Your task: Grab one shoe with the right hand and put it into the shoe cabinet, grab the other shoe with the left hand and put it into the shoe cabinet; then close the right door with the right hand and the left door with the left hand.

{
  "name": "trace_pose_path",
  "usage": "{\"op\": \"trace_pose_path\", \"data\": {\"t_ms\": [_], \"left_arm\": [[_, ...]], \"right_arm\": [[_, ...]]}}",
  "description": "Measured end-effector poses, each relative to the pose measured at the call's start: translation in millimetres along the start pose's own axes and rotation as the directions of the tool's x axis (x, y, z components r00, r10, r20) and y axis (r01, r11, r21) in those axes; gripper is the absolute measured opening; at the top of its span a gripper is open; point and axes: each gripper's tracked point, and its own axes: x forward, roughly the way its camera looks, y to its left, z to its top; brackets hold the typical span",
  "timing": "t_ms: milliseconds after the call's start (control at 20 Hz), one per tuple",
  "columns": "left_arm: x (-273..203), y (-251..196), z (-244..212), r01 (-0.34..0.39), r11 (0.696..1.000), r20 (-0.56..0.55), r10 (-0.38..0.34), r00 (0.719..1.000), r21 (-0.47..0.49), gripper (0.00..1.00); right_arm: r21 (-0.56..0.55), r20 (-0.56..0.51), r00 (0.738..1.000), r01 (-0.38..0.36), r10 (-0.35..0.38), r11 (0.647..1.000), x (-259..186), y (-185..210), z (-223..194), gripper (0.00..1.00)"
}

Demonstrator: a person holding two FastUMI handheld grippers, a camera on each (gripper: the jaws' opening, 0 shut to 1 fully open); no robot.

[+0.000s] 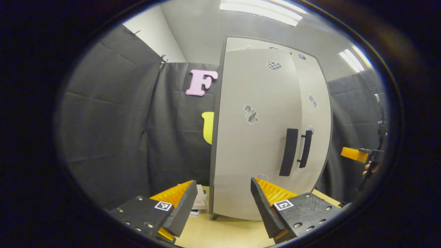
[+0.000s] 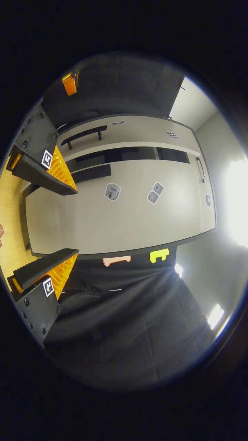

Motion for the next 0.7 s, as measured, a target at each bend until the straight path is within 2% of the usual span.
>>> {"op": "trace_pose_path", "data": {"t_ms": [100, 150, 200, 250, 300, 400, 450, 500, 550, 600, 650, 700], "left_arm": [[9, -3, -16, 0.027, 0.997, -0.039, -0.03, 0.999, -0.077, 0.96], [14, -3, -26, 0.024, 0.992, -0.07, -0.033, 0.997, -0.125, 0.84], [16, -3, -35, 0.023, 0.985, -0.095, -0.039, 0.995, -0.172, 0.95], [19, -4, -39, 0.024, 0.977, -0.107, -0.047, 0.993, -0.212, 0.96], [21, -2, -42, 0.022, 0.97, -0.109, -0.05, 0.993, -0.242, 0.9], [20, 9, -39, 0.007, 0.968, -0.092, -0.031, 0.995, -0.25, 0.9], [21, 13, -36, 0.003, 0.971, -0.079, -0.023, 0.997, -0.237, 0.85], [26, 17, -35, -0.001, 0.975, -0.071, -0.015, 0.997, -0.222, 0.85], [29, 21, -33, -0.007, 0.978, -0.06, -0.006, 0.998, -0.209, 0.9], [31, 24, -31, -0.007, 0.98, -0.05, -0.003, 0.999, -0.197, 0.89], [34, 25, -31, -0.007, 0.982, -0.045, -0.001, 0.999, -0.189, 0.95], [34, 28, -30, -0.008, 0.983, -0.036, 0.001, 0.999, -0.184, 0.92]], "right_arm": [[-0.016, -0.006, 1.0, 0.022, -0.022, 1.0, -3, -3, -6, 0.98], [-0.022, -0.012, 0.999, 0.03, -0.03, 0.999, -3, -4, -10, 0.98], [-0.027, -0.017, 0.999, 0.035, -0.036, 0.999, -5, -4, -12, 0.98], [-0.027, -0.021, 0.999, 0.04, -0.041, 0.999, -5, -5, -13, 0.98], [-0.025, -0.02, 0.999, 0.044, -0.045, 0.999, -6, -5, -14, 0.98], [-0.024, -0.014, 0.998, 0.056, -0.057, 0.998, -7, -8, -14, 0.98], [-0.023, -0.012, 0.998, 0.063, -0.063, 0.998, -7, -10, -14, 0.98], [-0.021, -0.013, 0.997, 0.07, -0.07, 0.997, -7, -11, -14, 0.98], [-0.017, -0.016, 0.997, 0.075, -0.075, 0.997, -7, -12, -15, 0.98], [-0.014, -0.018, 0.997, 0.078, -0.079, 0.997, -8, -13, -15, 0.98], [-0.015, -0.017, 0.996, 0.085, -0.085, 0.996, -8, -15, -14, 0.98], [-0.022, -0.014, 0.996, 0.091, -0.092, 0.996, -8, -16, -13, 0.98]]}}
